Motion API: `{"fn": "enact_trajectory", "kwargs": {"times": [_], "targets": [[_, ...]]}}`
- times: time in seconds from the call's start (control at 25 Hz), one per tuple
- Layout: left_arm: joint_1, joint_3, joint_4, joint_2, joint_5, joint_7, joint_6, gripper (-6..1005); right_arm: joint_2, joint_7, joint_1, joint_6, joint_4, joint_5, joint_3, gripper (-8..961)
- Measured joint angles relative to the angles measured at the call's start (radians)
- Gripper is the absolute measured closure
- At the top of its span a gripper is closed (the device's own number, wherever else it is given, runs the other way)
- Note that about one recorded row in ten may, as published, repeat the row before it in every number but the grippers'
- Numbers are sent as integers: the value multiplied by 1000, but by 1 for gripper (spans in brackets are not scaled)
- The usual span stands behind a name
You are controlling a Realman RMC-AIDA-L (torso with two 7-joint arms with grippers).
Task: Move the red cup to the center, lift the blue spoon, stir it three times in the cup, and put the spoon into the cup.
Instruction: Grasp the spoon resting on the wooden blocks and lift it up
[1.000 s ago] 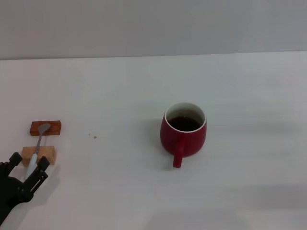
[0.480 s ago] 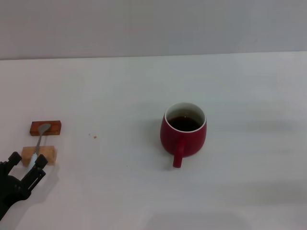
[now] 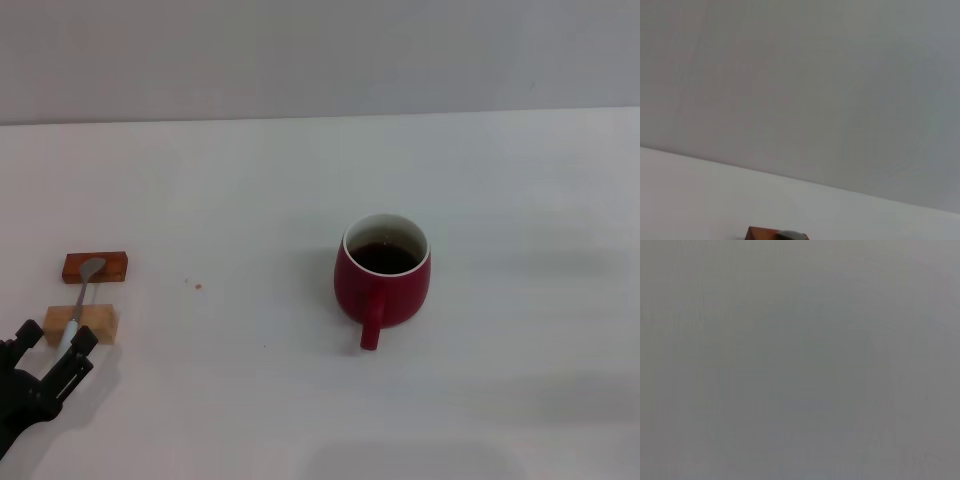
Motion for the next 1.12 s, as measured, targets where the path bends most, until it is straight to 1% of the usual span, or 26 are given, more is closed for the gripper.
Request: {"fn": "enact_trajectory", "kwargs": {"times": [1.12], "targets": [[-16,14,-16,-7,0,11,-19,189,0,0,13,1,-2,0,0,483]]}}
